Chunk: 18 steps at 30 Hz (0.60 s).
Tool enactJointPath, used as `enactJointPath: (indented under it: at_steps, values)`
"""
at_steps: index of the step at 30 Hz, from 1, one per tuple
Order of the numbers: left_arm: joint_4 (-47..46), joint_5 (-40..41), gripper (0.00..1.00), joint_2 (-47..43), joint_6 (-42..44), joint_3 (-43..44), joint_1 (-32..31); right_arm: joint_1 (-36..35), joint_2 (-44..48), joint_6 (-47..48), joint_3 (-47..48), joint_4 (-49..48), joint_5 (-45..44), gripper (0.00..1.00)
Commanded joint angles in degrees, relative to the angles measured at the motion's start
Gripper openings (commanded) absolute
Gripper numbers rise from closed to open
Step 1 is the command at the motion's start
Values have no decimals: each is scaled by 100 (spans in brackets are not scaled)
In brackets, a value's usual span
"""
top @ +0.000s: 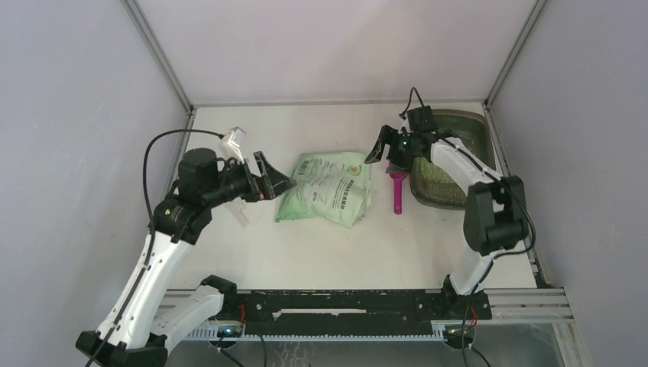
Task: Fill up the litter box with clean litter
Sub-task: Place the spatula at the center of the board, then pick up the cat litter bag at the center of the board.
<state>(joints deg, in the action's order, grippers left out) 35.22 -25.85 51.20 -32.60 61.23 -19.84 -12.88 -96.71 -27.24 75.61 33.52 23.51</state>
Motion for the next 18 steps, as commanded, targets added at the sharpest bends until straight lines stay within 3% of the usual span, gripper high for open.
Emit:
enactJointPath:
  at_steps: [1, 6, 8, 9, 10, 12, 13, 18]
  values:
    - [-421, -92, 100, -678, -523, -563, 24, -86, -621, -342, 441, -775, 840, 88]
    - [-682, -96, 100, -1074, -853, -1261, 16, -223, -1337, -393, 934, -887, 1029, 85]
    - [-780, -136, 100, -1074, -901, -1400, 16, -294, -1551, -413, 1138, -894, 1100, 74]
    - [-799, -154, 100, -1064, -909, -1418, 15, -327, -1627, -421, 1234, -914, 1129, 66]
    - [-807, -155, 100, -1051, -902, -1404, 15, -354, -1673, -430, 1335, -900, 1160, 51]
    - [-769, -151, 100, -1018, -858, -1287, 15, -416, -1639, -460, 1534, -821, 1260, 8]
    - [-735, -151, 100, -993, -821, -1223, 10, -465, -1529, -460, 1637, -808, 1283, 0]
    - [-554, -137, 100, -1068, -699, -1065, 8, -545, -1101, -516, 2562, -33, 1435, 0]
